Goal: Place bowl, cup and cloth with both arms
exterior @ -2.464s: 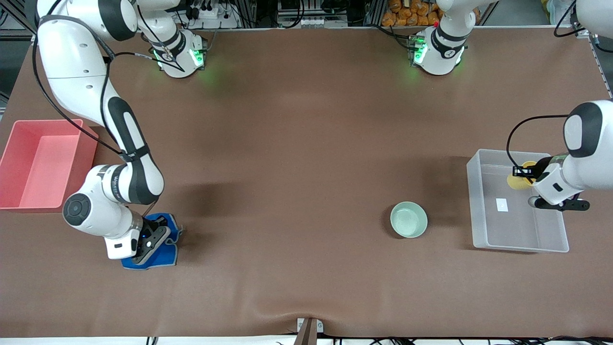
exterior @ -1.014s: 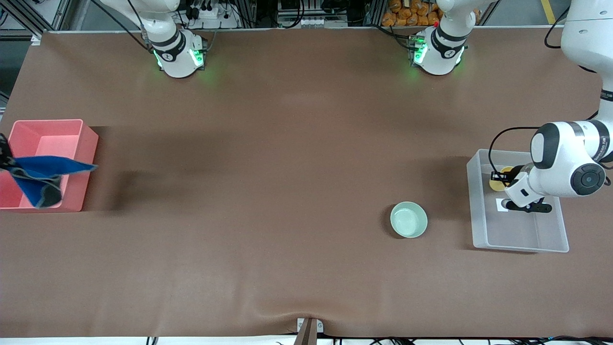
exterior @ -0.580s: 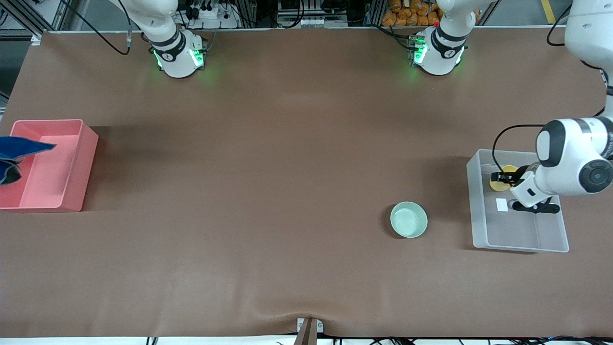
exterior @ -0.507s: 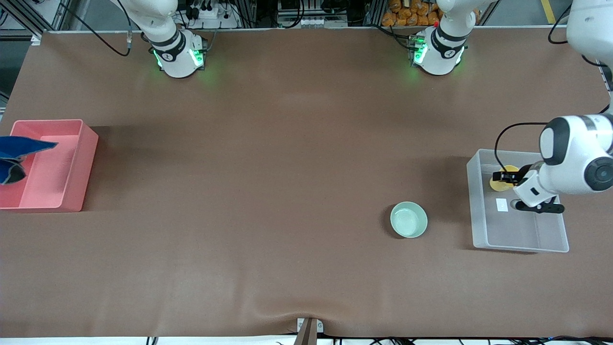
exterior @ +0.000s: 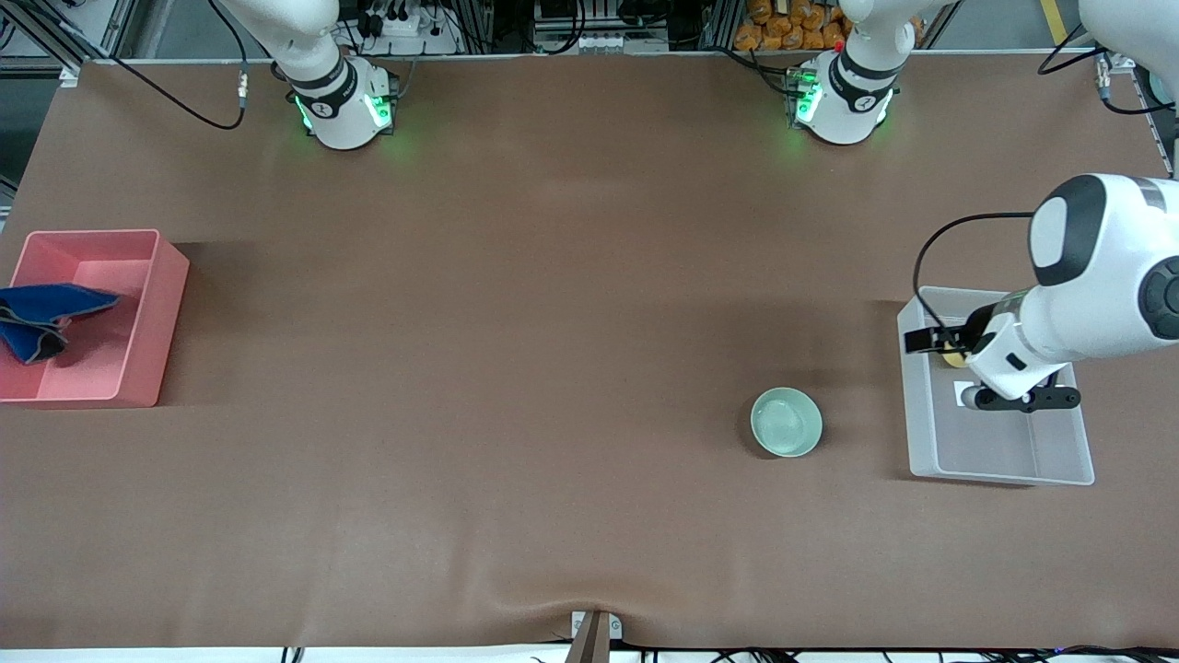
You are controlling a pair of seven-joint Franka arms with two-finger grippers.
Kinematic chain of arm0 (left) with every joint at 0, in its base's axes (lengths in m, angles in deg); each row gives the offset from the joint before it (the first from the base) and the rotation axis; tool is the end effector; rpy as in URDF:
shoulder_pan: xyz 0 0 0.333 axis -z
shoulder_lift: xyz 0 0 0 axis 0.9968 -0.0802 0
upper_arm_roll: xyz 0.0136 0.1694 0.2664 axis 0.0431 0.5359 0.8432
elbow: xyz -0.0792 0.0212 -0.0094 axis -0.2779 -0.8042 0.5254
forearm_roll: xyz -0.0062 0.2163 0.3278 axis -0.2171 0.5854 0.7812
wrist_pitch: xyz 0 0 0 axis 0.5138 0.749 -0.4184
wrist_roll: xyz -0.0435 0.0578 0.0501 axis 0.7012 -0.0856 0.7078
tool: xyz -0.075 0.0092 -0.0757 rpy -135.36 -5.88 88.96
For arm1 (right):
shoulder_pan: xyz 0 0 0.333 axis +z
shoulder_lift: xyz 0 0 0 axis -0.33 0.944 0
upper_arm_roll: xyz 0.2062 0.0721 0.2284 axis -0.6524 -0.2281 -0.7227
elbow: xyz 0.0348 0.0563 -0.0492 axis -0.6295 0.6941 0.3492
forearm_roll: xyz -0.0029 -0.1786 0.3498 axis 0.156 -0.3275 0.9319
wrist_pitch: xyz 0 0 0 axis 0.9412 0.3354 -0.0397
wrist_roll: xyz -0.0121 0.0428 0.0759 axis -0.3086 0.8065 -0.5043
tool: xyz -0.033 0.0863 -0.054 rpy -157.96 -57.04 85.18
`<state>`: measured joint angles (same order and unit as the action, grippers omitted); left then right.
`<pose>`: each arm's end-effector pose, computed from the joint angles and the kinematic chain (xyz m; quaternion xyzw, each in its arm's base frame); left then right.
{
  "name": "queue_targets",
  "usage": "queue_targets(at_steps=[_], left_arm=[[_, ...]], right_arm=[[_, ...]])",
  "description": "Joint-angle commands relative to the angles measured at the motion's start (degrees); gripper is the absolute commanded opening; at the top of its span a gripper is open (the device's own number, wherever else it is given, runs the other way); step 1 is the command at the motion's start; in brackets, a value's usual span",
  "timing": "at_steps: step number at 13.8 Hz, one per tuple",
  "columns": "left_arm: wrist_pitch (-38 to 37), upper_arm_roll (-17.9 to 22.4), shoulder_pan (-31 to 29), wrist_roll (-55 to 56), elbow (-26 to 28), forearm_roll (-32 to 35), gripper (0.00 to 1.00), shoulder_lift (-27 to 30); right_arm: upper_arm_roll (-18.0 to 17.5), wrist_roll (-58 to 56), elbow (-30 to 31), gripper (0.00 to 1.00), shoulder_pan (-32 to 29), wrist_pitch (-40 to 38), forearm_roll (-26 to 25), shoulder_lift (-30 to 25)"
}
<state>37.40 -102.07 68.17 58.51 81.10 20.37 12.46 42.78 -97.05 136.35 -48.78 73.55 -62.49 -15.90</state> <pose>0.6311 -0.0475 0.3984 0.9962 0.0430 -0.0744 0.0167 0.5163 -0.4306 0.3520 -0.9298 -0.3643 0.0286 0.0429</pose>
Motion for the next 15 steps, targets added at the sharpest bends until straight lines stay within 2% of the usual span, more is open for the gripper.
queue_targets(at_steps=[1, 2, 3, 5, 8, 11, 13, 14, 15], left_arm=[[5.16, -0.44, 0.96, 11.66, -0.33, -0.49, 1.00, -3.48], [6.31, -0.44, 1.92, 14.22, -0.33, -0.40, 1.00, -4.36], [8.32, -0.36, 3.67, 15.82, -0.06, -0.23, 1.00, -5.16], [11.31, -0.36, 3.69, 16.36, -0.06, -0.14, 1.00, -8.05], [18.78, 0.08, 4.39, 16.09, -0.06, 0.38, 1.00, -13.41], [21.87, 0.08, 5.01, 16.36, -0.58, 4.51, 1.00, -17.63], [23.54, 0.08, 6.49, 16.62, -0.50, 4.52, 0.89, -19.22], [23.98, 0.08, 6.94, 16.62, -0.59, 4.52, 0.78, -19.75], [24.86, 0.08, 6.85, 16.62, -0.76, 4.52, 0.62, -20.62]], right_arm=[[-1.09, -1.18, -0.03, 0.01, -1.51, 1.03, 0.49, 1.08], [-1.18, -0.48, -0.11, 0.60, -1.08, 1.11, 0.67, 1.18], [-1.18, -0.30, -0.29, 1.00, -0.81, 1.03, 1.54, 1.09], [-1.35, 0.92, -0.47, 1.00, 0.68, 0.94, 3.56, 0.74], [-1.35, 7.07, -0.47, 1.00, 3.40, 0.41, 3.66, -0.66], [-1.27, 8.05, -0.38, 1.00, 4.29, 0.41, 3.48, -1.28], [-1.35, 8.05, -0.20, 1.00, 4.38, 0.41, 3.40, -1.28], [-1.35, 8.14, -0.29, 1.00, 4.73, 0.50, 3.40, -1.37], [-1.27, 9.27, -0.03, 1.00, 6.12, 0.33, 3.40, -2.07]])
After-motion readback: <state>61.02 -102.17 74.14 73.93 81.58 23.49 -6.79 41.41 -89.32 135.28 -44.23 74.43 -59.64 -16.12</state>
